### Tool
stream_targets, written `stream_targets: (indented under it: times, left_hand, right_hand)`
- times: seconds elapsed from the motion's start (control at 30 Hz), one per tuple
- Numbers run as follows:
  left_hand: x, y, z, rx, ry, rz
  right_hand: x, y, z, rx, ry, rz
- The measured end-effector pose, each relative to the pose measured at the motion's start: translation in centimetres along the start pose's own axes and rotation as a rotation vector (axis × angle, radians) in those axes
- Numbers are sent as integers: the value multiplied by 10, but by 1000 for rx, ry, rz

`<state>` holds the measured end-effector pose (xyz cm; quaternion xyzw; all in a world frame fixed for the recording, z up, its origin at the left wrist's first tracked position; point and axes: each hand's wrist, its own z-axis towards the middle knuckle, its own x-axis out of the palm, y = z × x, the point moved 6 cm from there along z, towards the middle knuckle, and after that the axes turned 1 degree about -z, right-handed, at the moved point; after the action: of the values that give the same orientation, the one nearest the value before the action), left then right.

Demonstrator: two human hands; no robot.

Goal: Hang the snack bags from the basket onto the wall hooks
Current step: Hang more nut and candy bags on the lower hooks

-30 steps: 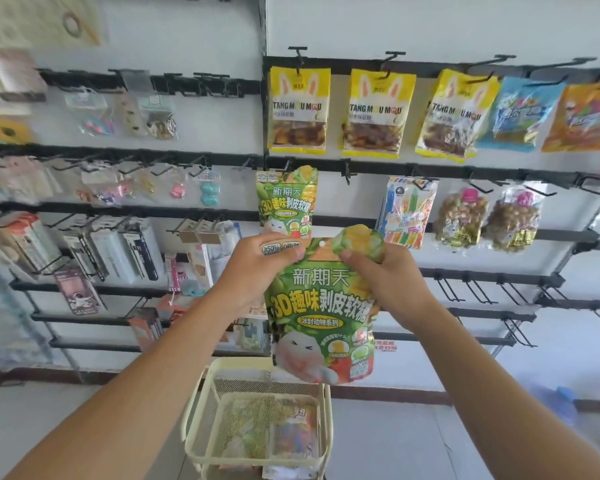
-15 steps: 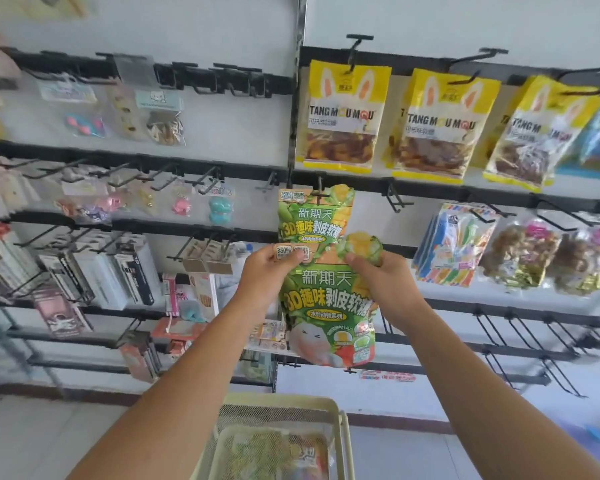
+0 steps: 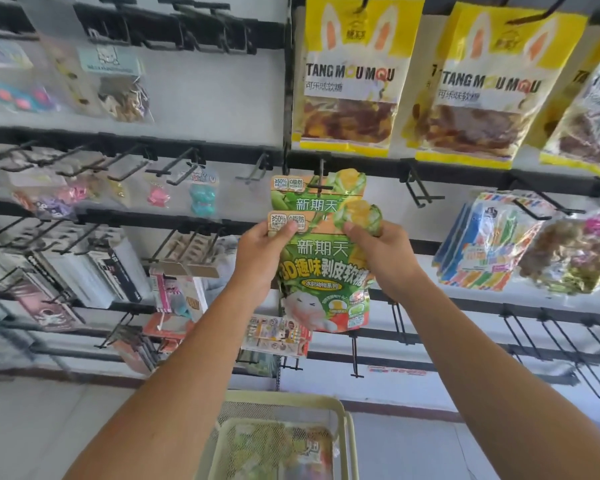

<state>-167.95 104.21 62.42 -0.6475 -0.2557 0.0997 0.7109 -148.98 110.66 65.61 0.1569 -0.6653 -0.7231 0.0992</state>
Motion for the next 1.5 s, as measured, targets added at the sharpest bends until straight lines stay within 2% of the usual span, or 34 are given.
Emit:
stream_targets:
  times: [0.7,1.2,1.5]
  left_hand:
    - [-2,-3,21,40,2,-200]
    - [-1,-5,42,33,-36,-101]
    - [0,-2,67,41,-82,63]
  right_hand:
    - [9,20,23,-69,29,6]
    - [10,9,35,15,-40,92]
    - [7,-1,61,-25,-156,-47]
